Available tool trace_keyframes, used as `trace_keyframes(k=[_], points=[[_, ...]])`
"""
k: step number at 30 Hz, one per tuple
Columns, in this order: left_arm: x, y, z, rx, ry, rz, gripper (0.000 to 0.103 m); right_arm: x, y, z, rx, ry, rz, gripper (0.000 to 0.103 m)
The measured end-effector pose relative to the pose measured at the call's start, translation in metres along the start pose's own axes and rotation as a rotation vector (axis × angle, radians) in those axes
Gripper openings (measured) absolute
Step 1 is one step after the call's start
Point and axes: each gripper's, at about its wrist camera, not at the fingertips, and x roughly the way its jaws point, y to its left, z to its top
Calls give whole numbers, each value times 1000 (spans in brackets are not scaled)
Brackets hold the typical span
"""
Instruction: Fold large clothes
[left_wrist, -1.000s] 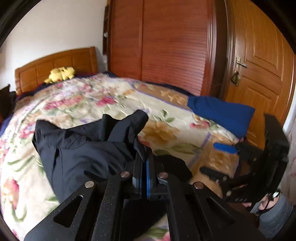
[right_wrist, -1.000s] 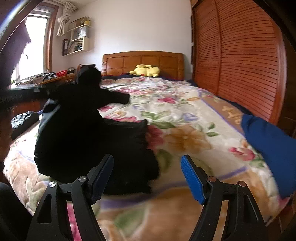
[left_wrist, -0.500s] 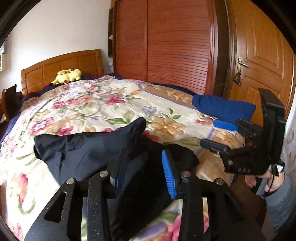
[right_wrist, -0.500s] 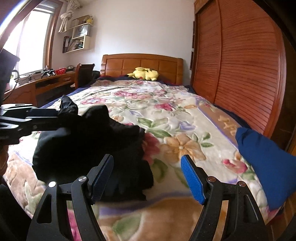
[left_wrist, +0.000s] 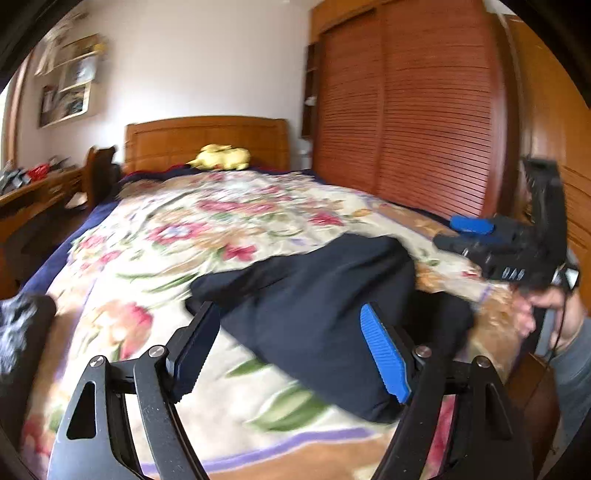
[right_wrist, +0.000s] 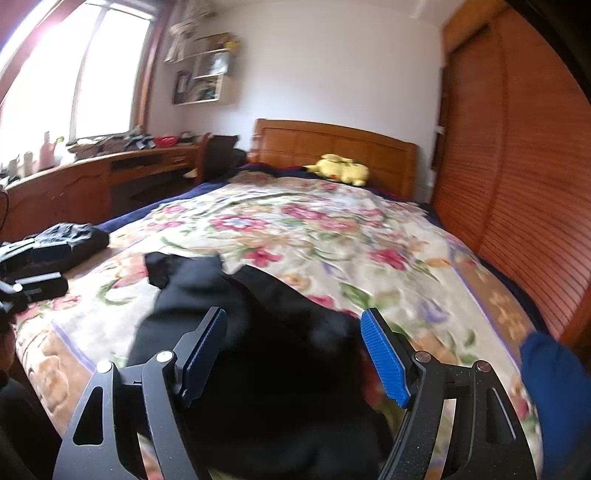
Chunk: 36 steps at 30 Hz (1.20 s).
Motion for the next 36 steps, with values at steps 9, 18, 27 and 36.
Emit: trace_keyframes(k=[9, 18, 27, 36], points=[[22, 56, -25, -101, 40, 80, 79, 69, 26, 53, -118, 104, 110, 77], [26, 75, -42, -76, 60, 124, 79, 131, 30, 86, -188, 250, 155, 77], [27, 76, -48, -80, 73, 119, 79, 162, 57, 92, -289, 347, 162, 77], [28, 74, -49, -77, 78, 118, 79, 179, 58, 86, -328, 430, 177, 77]])
